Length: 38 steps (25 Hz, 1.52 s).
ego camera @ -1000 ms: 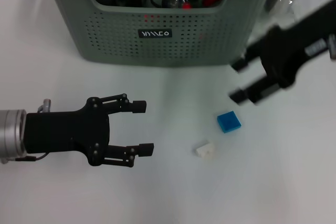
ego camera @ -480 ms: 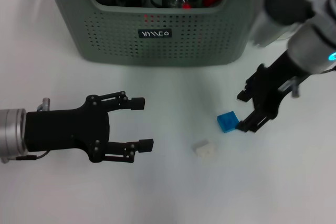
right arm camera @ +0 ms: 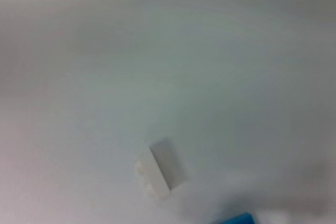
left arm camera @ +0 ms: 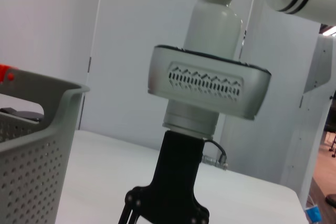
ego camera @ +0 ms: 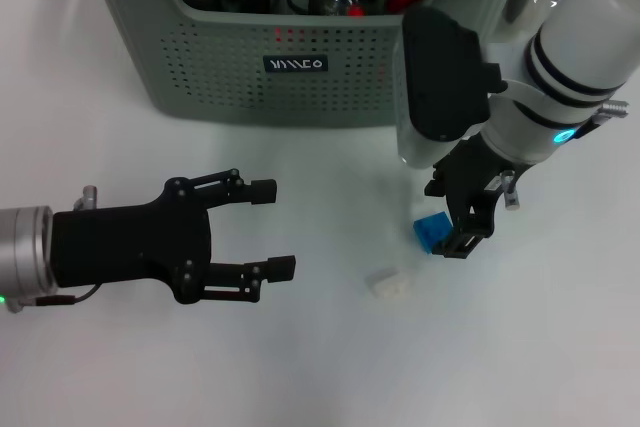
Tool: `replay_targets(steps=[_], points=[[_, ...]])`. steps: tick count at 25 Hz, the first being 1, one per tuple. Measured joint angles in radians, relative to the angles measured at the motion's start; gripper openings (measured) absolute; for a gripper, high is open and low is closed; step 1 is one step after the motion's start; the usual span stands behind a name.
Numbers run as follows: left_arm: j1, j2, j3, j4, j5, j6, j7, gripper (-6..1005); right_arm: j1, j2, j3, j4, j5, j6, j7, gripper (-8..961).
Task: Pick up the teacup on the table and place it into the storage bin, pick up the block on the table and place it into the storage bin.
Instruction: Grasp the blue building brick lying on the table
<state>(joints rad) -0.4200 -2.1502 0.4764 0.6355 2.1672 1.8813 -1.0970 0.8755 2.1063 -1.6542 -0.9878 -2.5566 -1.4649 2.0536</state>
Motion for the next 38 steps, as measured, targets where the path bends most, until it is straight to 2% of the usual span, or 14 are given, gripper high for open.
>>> replay_targets(steps=[10, 25, 32, 38], points=[[0.0, 0.0, -0.002, -0.007, -0.014, -0.001, -0.012, 874, 0.023, 0.0, -0.064, 0.044, 0.002, 0.019, -0.007, 753], [-0.002, 0.001, -0.002, -0.007, -0.014, -0.001, -0.012, 874, 0.03, 0.003, -0.07, 0.084, 0.029, 0.055, -0.007, 740], [-0.001, 0.0, -0.004, -0.007, -0.015, -0.002, -0.012, 874, 0.055, 0.003, -0.07, 0.145, 0.042, 0.075, 0.01, 734], [0.0, 0.0, -0.015, -0.007, -0.015, 0.001, -0.012, 875, 0.056, 0.003, -0.068, 0.134, 0.044, 0.063, 0.025, 684]])
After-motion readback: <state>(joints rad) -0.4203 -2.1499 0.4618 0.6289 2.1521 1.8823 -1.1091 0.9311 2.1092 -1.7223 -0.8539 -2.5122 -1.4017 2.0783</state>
